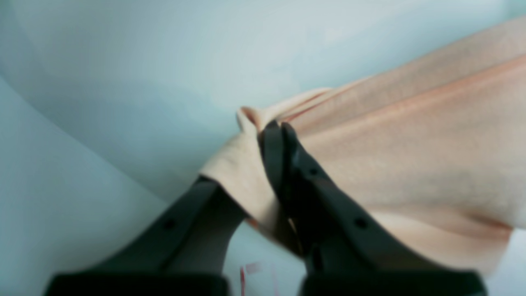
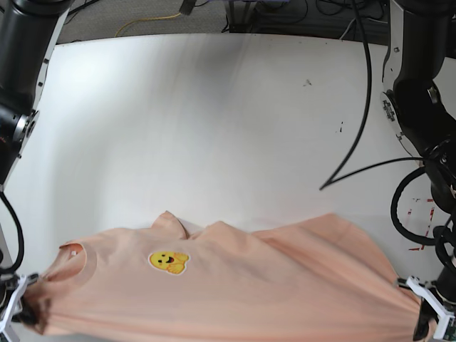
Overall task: Fold the T-shirt properly
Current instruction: 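Lower the held shirt edge with both grippers, laying the shirt flat, then lift the held shirt edge with both grippers and drag it back across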
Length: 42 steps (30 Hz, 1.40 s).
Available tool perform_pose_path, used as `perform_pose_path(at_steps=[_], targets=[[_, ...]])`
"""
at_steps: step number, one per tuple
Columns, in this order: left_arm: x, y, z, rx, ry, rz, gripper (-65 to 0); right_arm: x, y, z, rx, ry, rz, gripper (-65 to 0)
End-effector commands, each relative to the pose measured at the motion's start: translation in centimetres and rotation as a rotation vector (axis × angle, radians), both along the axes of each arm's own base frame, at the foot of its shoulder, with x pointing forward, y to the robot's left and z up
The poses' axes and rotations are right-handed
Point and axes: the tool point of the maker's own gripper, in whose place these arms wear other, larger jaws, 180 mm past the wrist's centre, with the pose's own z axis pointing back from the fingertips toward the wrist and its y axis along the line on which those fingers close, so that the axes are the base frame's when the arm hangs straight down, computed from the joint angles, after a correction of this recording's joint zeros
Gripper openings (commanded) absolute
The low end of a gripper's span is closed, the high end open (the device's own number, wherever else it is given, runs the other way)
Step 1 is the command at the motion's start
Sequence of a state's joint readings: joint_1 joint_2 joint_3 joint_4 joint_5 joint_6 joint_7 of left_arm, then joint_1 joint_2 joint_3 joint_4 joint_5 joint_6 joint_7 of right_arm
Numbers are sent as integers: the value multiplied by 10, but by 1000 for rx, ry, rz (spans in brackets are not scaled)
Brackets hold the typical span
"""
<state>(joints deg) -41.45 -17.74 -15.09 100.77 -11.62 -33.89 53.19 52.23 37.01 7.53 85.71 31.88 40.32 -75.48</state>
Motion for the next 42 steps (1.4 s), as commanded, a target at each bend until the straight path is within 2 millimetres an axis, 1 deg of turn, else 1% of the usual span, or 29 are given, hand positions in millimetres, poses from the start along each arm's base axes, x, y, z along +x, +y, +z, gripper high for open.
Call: perform_pose_path(at_steps=[1, 3, 5, 7, 8, 9, 12, 14, 16, 17, 19, 21, 22, 25, 26, 28, 31, 33, 36, 40, 42], targets=[[-10, 3, 17, 18, -73, 12, -650, -9, -9, 5, 5, -47, -35, -650], [-10, 2, -1, 17, -33, 10, -650, -15, -11, -20, 25, -9, -43, -650], [-12, 0, -20, 15, 3, 2, -650, -23, -5, -48, 45, 33, -39, -650], [-18, -2, -36, 25, 25, -4, -650, -33, -2, -67, 48, 59, -38, -650], [-22, -2, -46, 29, 41, -5, -650, -40, -1, -81, 51, 79, -42, -650], [-26, -1, -53, 29, 52, -2, -650, -46, -3, -90, 51, 93, -49, -650], [-35, 1, -86, 25, 123, 6, -650, -62, 2, -120, 79, 141, -56, -650], [-44, 1, -104, 33, 164, 7, -650, -73, 3, -133, 83, 157, -62, -650], [-59, 9, -130, 25, 220, 29, -650, -88, 1, -150, 80, 192, -76, -650], [-63, 11, -136, 23, 235, 34, -650, -92, 1, -154, 82, 201, -77, -650], [-78, 12, -159, 33, 291, 34, -650, -103, 8, -167, 93, 220, -75, -650], [-90, 8, -179, 38, 339, 13, -650, -115, 7, -175, 96, 235, -88, -650], [-98, 10, -190, 41, 368, 13, -650, -123, 4, -179, 95, 241, -101, -650], [-119, 14, -216, 35, 436, 17, -650, -139, 8, -192, 109, 263, -113, -650], [-128, 18, -226, 29, 466, 29, -650, -147, 7, -198, 113, 281, -129, -650], [-136, 22, -235, 27, 493, 40, -650, -159, 2, -208, 127, 309, -160, -650], [-152, 23, -254, 26, 550, 44, -650, -177, 5, -228, 172, 355, -178, -650], [-163, 26, -265, 25, 587, 52, -650, -192, 3, -239, 207, 381, -198, -650], [-172, 29, -273, 21, 615, 60, -650, -208, 6, -251, 269, 406, -211, -650], [-186, 24, -285, 11, 634, 37, -650, -230, 15, -265, 338, 448, -201, -650], [-190, 23, -288, 7, 638, 30, -650, -238, 17, -269, 358, 466, -196, -650]])
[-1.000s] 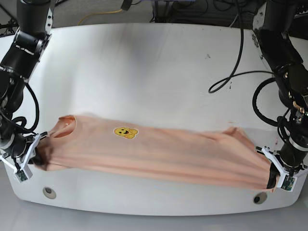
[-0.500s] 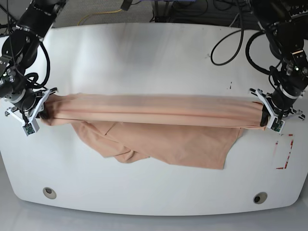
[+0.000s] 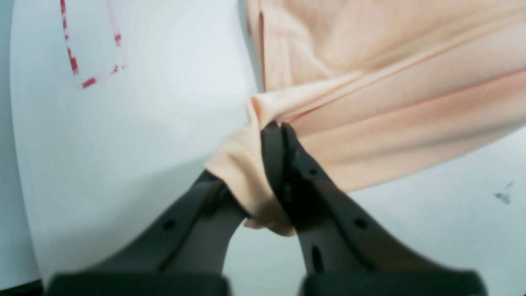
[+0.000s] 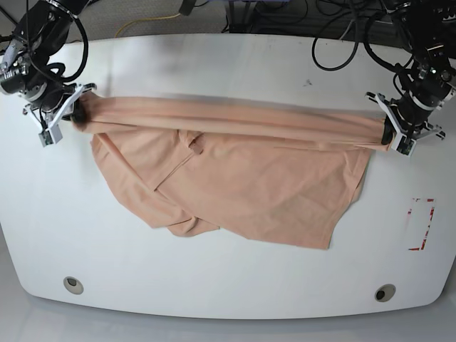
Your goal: Fold the T-shirt properly
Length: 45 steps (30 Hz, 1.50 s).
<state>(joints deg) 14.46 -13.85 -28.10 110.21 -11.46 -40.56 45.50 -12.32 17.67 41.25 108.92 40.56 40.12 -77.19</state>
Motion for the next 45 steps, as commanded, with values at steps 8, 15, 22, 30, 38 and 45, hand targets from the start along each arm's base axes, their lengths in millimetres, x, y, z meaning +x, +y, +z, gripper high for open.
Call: perform_pose_path(at_steps=[8, 15, 22, 30, 38, 45], targets=[[-11, 7, -7, 11, 23, 10, -650, -22, 10, -2, 67, 16, 31, -647], [-15, 12, -22, -9, 63, 28, -650, -30, 11, -18, 153, 55, 5, -406], [-20, 21, -35, -16, 106, 47, -650, -48, 20, -29, 243, 95, 0, -315], [-25, 25, -38, -2, 124, 46, -650, -63, 49, -21, 417, 77, 41, -314], [-28, 27, -42, -6, 140, 52, -544, -75, 73, -33, 448, 146, 106, -314], [-32, 32, -54, -27, 172, 73, -371, -75, 84, -25, 440, 130, 153, -314]])
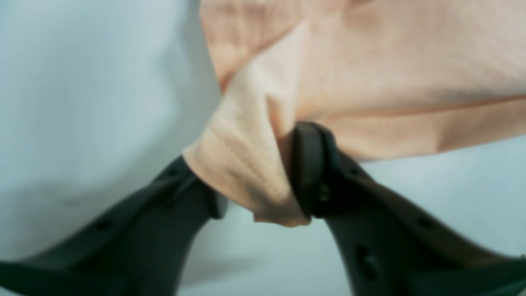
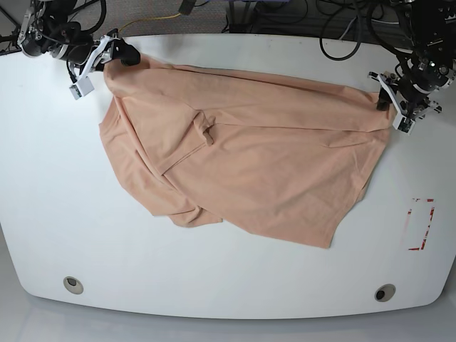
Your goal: Fold the T-shirt properly
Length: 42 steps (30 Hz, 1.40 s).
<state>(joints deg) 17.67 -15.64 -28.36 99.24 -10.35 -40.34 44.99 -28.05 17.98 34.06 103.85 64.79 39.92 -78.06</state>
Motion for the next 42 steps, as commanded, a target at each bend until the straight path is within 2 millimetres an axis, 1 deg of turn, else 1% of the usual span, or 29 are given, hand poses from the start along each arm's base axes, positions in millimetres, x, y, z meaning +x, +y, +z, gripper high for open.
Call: perform_pose_path(at_steps=[1, 4, 6, 7, 9, 11, 13, 14, 17, 18, 19, 20, 21, 23, 26, 27, 29, 30, 31, 34, 36, 38, 39, 42], targets=[[7, 4, 11, 5, -41, 0, -350, 6, 1, 16, -2, -60, 16, -314], [9, 2, 13, -6, -50, -1, -310, 7, 2, 17, -6, -65, 20, -314], [13, -4, 18, -52, -74, -5, -290, 7, 2, 17, -6, -65, 20, -314], [16, -10, 23, -95, -92, -11, -276, 7, 2, 17, -6, -64, 19, -314], [17, -5, 34, -121, -71, -35, -262, 7, 1, 16, -7, -62, 18, -314], [18, -6, 39, -153, -60, -48, -262, 7, 1, 17, -7, -64, 18, -314], [30, -11, 53, -207, -102, -56, -262, 8, 1, 17, -6, -65, 17, -314], [32, -11, 56, -212, -110, -54, -262, 7, 2, 17, -5, -65, 16, -314], [31, 8, 63, -190, -126, -3, -262, 7, 6, 16, 11, -65, 7, -314], [35, 11, 67, -189, -142, 6, -262, 7, 7, 15, 15, -63, 6, -314], [43, 12, 74, -188, -167, 8, -262, 8, 7, 15, 16, -67, 5, -314], [52, 14, 80, -192, -186, 12, -262, 14, 8, 18, 18, -84, 5, -314], [56, 15, 80, -196, -188, 19, -262, 17, 9, 19, 19, -93, 7, -314], [61, 21, 77, -208, -177, 41, -262, 15, 10, 18, 21, -88, 6, -314], [64, 31, 65, -215, -146, 81, -264, 10, 14, 15, 38, -75, -5, -315], [70, 38, 62, -207, -139, 100, -264, 16, 14, 17, 40, -89, -6, -315], [80, 41, 58, -206, -127, 114, -264, 23, 14, 20, 40, -110, -6, -315], [85, 39, 56, -210, -121, 110, -264, 23, 15, 20, 42, -110, -7, -315], [85, 37, 49, -218, -100, 109, -264, 21, 15, 19, 42, -105, -7, -315], [82, 37, 37, -236, -64, 118, -264, 18, 15, 17, 43, -95, -8, -315], [84, 35, 32, -249, -52, 118, -264, 24, 15, 20, 44, -112, -8, -315], [98, 19, 31, -266, -55, 72, -264, 29, 15, 23, 44, -127, -8, -315], [100, 13, 28, -271, -51, 56, -264, 29, 15, 23, 44, -127, -8, -315], [94, 8, 19, -278, -34, 44, -264, 28, 15, 22, 45, -124, -8, -315]])
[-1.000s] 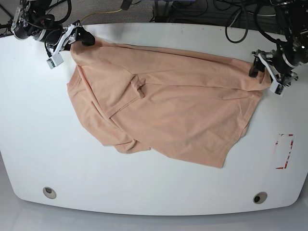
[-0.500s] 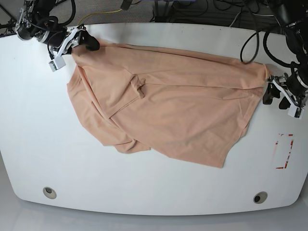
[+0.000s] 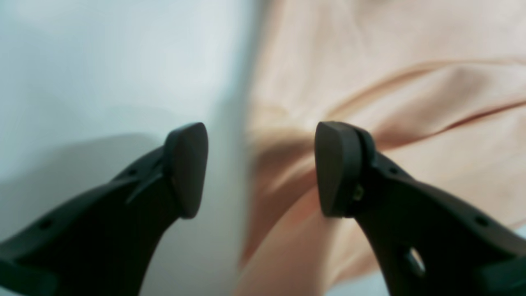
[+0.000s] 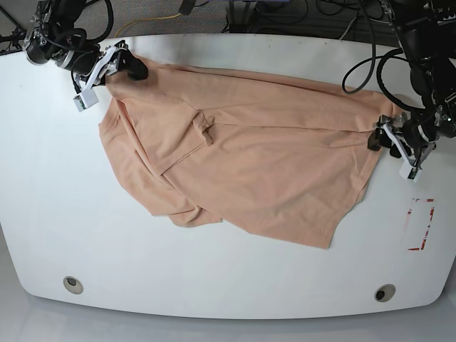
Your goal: Fold the T-shirt properly
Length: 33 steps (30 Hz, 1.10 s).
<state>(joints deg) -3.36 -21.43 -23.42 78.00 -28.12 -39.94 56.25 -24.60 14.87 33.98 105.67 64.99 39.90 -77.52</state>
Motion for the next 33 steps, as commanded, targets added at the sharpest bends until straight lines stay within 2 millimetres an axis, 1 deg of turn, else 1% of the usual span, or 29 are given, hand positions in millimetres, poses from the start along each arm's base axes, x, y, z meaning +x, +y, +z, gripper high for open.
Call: perform_pose_path(at_steps=[1, 3, 7, 9, 11, 14, 16, 17, 19, 21, 22, 27, 28, 31, 33], targets=[[8, 7, 15, 5, -58, 4, -264, 3, -2, 8, 1, -28, 4, -315], [8, 6, 14, 4, -58, 0, -264, 6, -2, 9, 0, -38, 3, -315], [7, -7, 10, 1, -43, -37, -265, 7, -2, 10, 0, -42, 3, -315], [6, -5, 9, 4, -40, -32, -265, 5, -3, 8, 1, -34, 2, -315], [2, -7, 4, 1, -25, -36, -267, 5, -3, 7, 5, -28, -3, -315], [2, -7, 4, 3, -24, -39, -267, 9, -3, 7, 9, -35, -5, -315], [-2, -6, 0, 2, -12, -34, -275, 6, -4, 6, 10, -26, -5, -315], [-6, -5, -2, 4, -2, -32, -292, 6, -4, 5, 10, -25, -5, -315], [-10, -6, -6, 3, 9, -36, -354, 8, -4, 6, 10, -31, -5, -315], [-11, -6, -7, 3, 14, -38, -389, 9, -4, 7, 10, -33, -5, -315], [-13, -6, -9, 3, 19, -38, -400, 9, -4, 7, 10, -34, -5, -315], [-15, -5, -8, 4, 15, -34, -407, 9, -4, 7, 10, -33, -5, -315], [-14, -5, -8, 2, 12, -33, -417, 9, -4, 7, 10, -33, -5, -315], [-13, -5, -7, 1, 7, -32, -537, 9, -4, 7, 10, -33, -5, -315], [-11, -7, -6, -6, -11, -34, -631, 9, -4, 7, 10, -33, -5, -315]])
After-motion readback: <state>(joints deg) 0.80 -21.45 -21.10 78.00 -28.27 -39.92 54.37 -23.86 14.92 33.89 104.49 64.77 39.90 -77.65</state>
